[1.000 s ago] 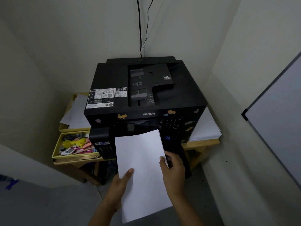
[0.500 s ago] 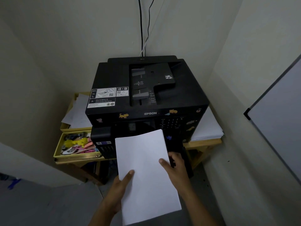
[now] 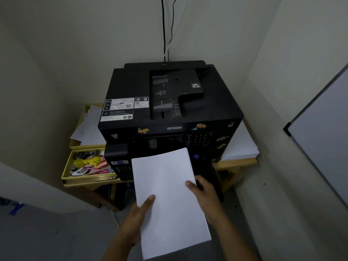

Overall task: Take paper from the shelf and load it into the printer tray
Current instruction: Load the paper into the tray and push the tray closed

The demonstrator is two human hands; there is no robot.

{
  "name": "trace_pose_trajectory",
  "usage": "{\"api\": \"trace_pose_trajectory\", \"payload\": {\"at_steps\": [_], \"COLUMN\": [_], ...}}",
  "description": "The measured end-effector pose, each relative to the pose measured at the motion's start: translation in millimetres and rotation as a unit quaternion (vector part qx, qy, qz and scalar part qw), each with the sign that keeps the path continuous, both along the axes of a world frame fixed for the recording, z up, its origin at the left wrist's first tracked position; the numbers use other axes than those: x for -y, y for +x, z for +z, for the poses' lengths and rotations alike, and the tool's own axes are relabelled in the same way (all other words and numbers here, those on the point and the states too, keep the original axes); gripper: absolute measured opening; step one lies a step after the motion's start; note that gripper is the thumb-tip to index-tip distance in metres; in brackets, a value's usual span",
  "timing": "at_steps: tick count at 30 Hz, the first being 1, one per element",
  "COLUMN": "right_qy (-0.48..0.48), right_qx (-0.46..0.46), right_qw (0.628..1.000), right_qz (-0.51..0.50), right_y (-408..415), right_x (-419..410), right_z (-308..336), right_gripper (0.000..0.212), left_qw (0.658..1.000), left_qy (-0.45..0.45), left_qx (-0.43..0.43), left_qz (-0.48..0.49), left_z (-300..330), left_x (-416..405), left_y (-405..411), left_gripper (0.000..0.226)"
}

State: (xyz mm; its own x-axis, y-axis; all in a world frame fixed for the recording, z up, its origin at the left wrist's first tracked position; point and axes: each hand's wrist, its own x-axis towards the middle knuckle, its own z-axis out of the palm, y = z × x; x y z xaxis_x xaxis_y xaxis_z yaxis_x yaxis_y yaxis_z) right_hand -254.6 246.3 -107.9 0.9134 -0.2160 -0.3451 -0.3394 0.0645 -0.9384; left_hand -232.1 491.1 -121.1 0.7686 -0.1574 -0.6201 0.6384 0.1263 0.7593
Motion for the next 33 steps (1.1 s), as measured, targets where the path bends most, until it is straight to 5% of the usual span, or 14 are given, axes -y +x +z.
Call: {"api": "trace_pose_trajectory", "payload": {"at_steps": [7,12,18,33], "right_qy": [-0.081,-0.060,-0.050,0.082], "right_qx": [0.025,0.008,-0.010,-0.076], "right_qw": [0.996,0.998,0.998,0.990], "right_qz": [-0.014,-0.031,-0.042,-0.081], "right_y": [4,3,4,7], "right_x": [-6,-6,-2,14], "right_z": [-6,-15,-17,-23], "right_gripper": [0.014,0.046,0.014,0.007], "left_qw": [1.000,1.000,0.999,0.986], "left_qy": [0.001,0.001,-0.026,-0.131], "left_qx": [-0.010,-0.012,-0.022,-0.102], "left_qz": [0.008,-0.002,-0.005,0.013], "left_z": [-2,-3,-6,-33], "left_x": [-2,-2,0,-3], "left_y": [1,1,2,6], "left_gripper": [0.034,0.033,0.037,0.068]}}
